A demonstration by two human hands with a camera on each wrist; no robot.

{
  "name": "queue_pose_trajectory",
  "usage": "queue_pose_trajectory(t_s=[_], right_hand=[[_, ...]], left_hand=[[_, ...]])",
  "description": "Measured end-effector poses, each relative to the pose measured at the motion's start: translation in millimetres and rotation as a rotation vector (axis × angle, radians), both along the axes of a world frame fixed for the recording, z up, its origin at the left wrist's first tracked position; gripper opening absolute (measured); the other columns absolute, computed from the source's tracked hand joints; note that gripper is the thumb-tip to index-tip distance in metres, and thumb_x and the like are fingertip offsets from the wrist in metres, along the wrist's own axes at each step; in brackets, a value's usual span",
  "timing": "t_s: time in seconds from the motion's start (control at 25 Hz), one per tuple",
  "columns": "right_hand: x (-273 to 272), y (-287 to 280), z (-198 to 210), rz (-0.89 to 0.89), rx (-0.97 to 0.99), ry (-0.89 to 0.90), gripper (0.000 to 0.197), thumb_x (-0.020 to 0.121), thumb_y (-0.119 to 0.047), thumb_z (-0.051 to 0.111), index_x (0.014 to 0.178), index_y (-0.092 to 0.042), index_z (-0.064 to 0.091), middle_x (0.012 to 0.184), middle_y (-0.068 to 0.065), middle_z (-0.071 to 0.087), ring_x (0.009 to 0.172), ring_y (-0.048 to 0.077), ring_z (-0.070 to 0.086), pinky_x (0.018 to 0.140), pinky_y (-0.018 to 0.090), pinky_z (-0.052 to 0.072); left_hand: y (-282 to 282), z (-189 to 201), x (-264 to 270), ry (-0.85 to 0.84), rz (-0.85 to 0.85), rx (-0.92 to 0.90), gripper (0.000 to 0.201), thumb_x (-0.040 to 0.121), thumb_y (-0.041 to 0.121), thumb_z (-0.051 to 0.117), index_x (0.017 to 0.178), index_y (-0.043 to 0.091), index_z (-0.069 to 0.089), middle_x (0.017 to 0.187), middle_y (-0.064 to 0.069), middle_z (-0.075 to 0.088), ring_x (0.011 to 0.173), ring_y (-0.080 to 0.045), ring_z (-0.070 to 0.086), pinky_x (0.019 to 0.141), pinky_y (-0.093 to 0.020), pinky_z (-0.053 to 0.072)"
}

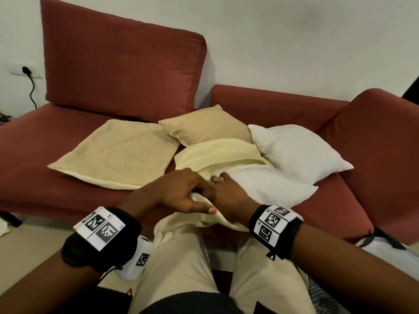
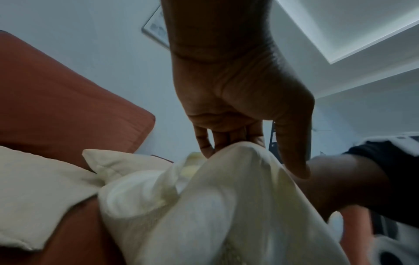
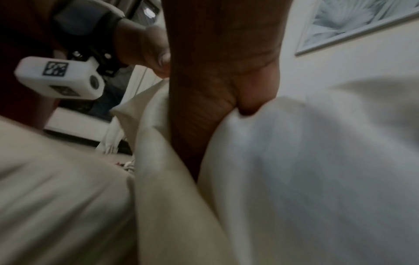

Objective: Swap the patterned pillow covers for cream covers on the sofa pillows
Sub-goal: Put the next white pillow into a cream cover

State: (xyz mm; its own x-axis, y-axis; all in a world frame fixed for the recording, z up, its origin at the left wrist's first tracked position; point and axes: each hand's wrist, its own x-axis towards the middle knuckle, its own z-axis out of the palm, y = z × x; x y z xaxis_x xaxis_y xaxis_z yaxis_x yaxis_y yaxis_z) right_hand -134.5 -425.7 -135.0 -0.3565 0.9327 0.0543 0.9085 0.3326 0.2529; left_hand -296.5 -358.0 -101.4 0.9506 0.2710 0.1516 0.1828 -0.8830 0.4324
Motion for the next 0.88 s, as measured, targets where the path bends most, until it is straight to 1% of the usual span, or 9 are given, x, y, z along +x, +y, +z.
queue_pose_trajectory(t_s=[0.08, 0.16, 0.28, 0.36, 0.52, 0.6, 0.68, 0.76, 0.88], right_hand=[[-11.1, -0.9, -4.2, 0.000, -0.154, 0.033, 0.034, 0.087, -0.019, 0.059, 0.120, -0.011, 0.061, 0.117, 0.016, 0.065, 0.111, 0.037, 0.058, 0.097, 0.047, 0.038], [-9.1, 3.4, -0.3, -0.090, -0.315, 0.097, 0.040, 0.093, -0.026, 0.053, 0.132, -0.015, 0.053, 0.130, 0.011, 0.058, 0.122, 0.033, 0.051, 0.103, 0.041, 0.033], [4.4, -7.7, 11.5, -0.113, -0.460, 0.438, 0.076, 0.078, -0.029, 0.073, 0.145, -0.017, 0.039, 0.142, 0.009, 0.048, 0.131, 0.026, 0.043, 0.110, 0.035, 0.031], [18.5, -26.1, 18.8, -0.112, -0.462, 0.587, 0.087, 0.072, -0.029, 0.080, 0.148, -0.023, 0.036, 0.149, 0.000, 0.042, 0.136, 0.016, 0.037, 0.113, 0.027, 0.026], [37.4, -40.7, 13.9, -0.147, -0.121, 0.541, 0.060, 0.067, -0.033, 0.083, 0.123, -0.035, 0.063, 0.127, -0.011, 0.061, 0.114, 0.013, 0.052, 0.096, 0.025, 0.036], [29.5, -29.5, -1.9, -0.166, -0.103, 0.525, 0.042, 0.065, -0.027, 0.079, 0.106, -0.034, 0.072, 0.106, -0.010, 0.069, 0.100, 0.018, 0.058, 0.085, 0.027, 0.040], [19.3, -18.6, -16.5, -0.176, -0.102, 0.534, 0.030, 0.065, -0.023, 0.075, 0.094, -0.030, 0.073, 0.093, -0.007, 0.071, 0.092, 0.022, 0.060, 0.078, 0.033, 0.045], [23.0, -23.2, -22.8, -0.165, -0.115, 0.602, 0.032, 0.065, -0.024, 0.076, 0.097, -0.029, 0.073, 0.092, -0.007, 0.070, 0.092, 0.020, 0.060, 0.075, 0.033, 0.045], [51.1, -47.2, -10.9, -0.130, -0.243, 0.789, 0.053, 0.064, -0.030, 0.086, 0.114, -0.025, 0.069, 0.105, -0.014, 0.067, 0.097, 0.003, 0.057, 0.081, 0.019, 0.045]], left_hand=[[-0.8, -7.6, 3.2, 0.041, -0.017, -0.047, 0.034, 0.075, 0.061, 0.067, 0.066, 0.029, 0.057, 0.065, 0.012, 0.061, 0.062, -0.008, 0.058, 0.060, -0.034, 0.048], [12.1, -15.4, -1.3, 0.098, 0.022, -0.099, 0.035, 0.074, 0.055, 0.072, 0.066, 0.024, 0.058, 0.064, 0.011, 0.060, 0.063, -0.008, 0.058, 0.058, -0.028, 0.045], [26.9, -20.5, -9.0, 0.226, 0.067, -0.141, 0.031, 0.069, 0.051, 0.077, 0.062, 0.030, 0.056, 0.059, 0.023, 0.055, 0.059, -0.001, 0.052, 0.056, -0.016, 0.034], [30.9, -22.3, -9.6, 0.292, 0.056, -0.161, 0.034, 0.069, 0.050, 0.080, 0.061, 0.024, 0.059, 0.054, 0.021, 0.052, 0.055, -0.002, 0.049, 0.055, -0.016, 0.033], [19.0, -7.7, -6.7, 0.367, 0.001, -0.366, 0.029, 0.076, 0.040, 0.079, 0.072, 0.014, 0.068, 0.061, 0.011, 0.059, 0.059, -0.003, 0.051, 0.061, -0.025, 0.040], [-1.4, 2.5, 0.3, 0.474, -0.107, -0.429, 0.022, 0.078, 0.039, 0.078, 0.087, 0.020, 0.072, 0.079, 0.008, 0.068, 0.075, -0.006, 0.061, 0.073, -0.027, 0.047], [-15.8, 2.9, 7.6, 0.543, -0.153, -0.402, 0.026, 0.079, 0.042, 0.076, 0.098, 0.025, 0.072, 0.092, 0.013, 0.069, 0.088, -0.002, 0.062, 0.082, -0.021, 0.047], [-16.7, -2.5, 14.6, 0.512, -0.120, -0.385, 0.027, 0.081, 0.045, 0.073, 0.101, 0.026, 0.071, 0.095, 0.014, 0.069, 0.089, -0.002, 0.062, 0.084, -0.022, 0.049], [-9.1, -12.1, 33.3, 0.461, -0.025, -0.275, 0.028, 0.081, 0.051, 0.070, 0.093, 0.027, 0.069, 0.088, 0.012, 0.068, 0.081, -0.005, 0.061, 0.080, -0.034, 0.053]])
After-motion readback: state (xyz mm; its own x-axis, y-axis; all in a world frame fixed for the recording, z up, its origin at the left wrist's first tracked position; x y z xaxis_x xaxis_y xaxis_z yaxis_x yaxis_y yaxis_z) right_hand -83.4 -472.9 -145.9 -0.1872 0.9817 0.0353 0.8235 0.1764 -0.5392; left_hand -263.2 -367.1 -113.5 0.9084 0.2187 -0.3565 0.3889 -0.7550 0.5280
